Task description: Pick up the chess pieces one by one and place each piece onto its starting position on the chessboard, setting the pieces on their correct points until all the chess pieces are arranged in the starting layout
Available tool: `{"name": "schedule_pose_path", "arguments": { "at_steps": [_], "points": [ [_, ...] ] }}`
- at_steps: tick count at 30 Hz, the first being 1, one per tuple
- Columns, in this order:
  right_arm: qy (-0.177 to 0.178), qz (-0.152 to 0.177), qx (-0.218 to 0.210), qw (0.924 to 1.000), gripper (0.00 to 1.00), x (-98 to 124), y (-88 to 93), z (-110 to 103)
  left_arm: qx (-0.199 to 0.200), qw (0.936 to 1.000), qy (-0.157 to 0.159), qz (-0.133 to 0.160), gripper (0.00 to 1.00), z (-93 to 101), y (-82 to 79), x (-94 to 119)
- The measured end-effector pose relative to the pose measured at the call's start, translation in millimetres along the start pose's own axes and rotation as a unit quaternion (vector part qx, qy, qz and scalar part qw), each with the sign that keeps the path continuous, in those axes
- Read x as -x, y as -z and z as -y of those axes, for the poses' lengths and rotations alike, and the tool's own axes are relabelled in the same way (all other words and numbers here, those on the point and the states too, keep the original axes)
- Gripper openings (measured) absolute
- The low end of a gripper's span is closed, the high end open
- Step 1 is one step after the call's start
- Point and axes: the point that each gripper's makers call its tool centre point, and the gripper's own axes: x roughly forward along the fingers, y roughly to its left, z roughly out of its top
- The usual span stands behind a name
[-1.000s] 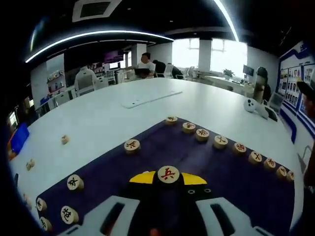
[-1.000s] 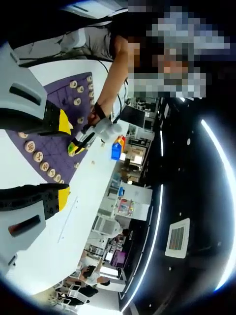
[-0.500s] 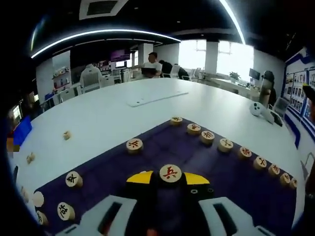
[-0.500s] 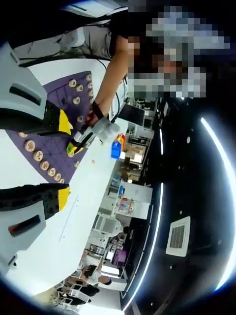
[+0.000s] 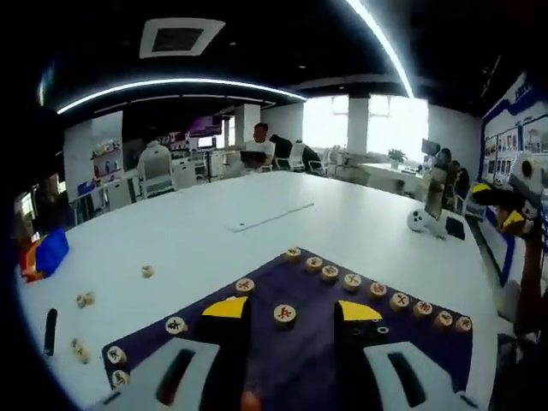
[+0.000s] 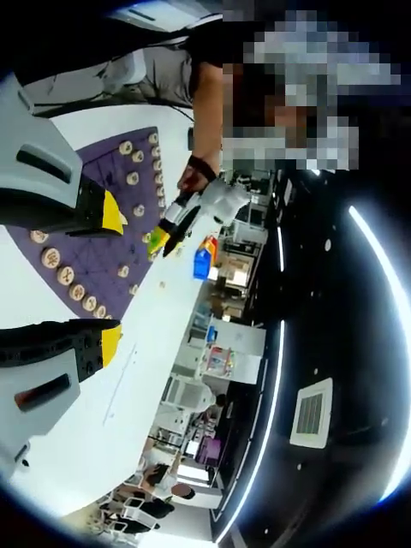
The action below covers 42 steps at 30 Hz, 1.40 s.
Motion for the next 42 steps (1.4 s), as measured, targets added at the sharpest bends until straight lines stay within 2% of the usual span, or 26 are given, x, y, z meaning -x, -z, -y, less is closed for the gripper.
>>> {"name": "schedule_pose_path", "arguments": {
  "at_steps": [2,8,12,16,20,24,28,36,42],
  "points": [
    [0.0,-0.001,0.0,1.0,0.39,0.0,0.3,-0.5,0.003,0.9996,-0.003,0.027,0.4,0.5,-9.9,20.3],
    [0.008,0.0,0.001,1.0,0.39,6.4,-0.6,5.3,0.043,0.9943,-0.001,0.098,0.4,0.4,-21.7,77.7],
    [0.01,-0.003,0.0,0.9999,0.39,7.6,1.3,7.9,0.044,0.993,-0.013,0.108,0.4,-7.2,-12.8,104.9],
    [0.009,-0.009,-0.003,0.9999,0.39,4.9,4.8,9.5,0.023,0.991,-0.028,0.129,0.4,-8.6,-10.3,132.5],
    [0.004,-0.013,-0.002,0.9999,0.39,3.1,5.9,7.2,0.006,0.9895,-0.038,0.139,0.42,-3.5,-3.6,150.6],
    [0.002,-0.013,-0.003,0.9999,0.39,2.4,6.1,6.1,0.012,0.9881,-0.049,0.145,0.43,-5.6,5.4,158.8],
    [0.002,-0.014,-0.002,0.9999,0.39,2.6,6.6,5.9,0.012,0.9891,-0.059,0.134,0.43,-12.5,10.2,160.2],
    [0.001,-0.014,-0.001,0.9999,0.39,2.5,6.2,4.8,0.014,0.9847,-0.095,0.146,0.4,-37.7,-4.9,164.0],
    [0.001,-0.016,-0.002,0.9999,0.39,2.1,8.0,5.4,0.026,0.9833,-0.121,0.134,0.37,-66.4,-10.5,158.9]
  ]
}}
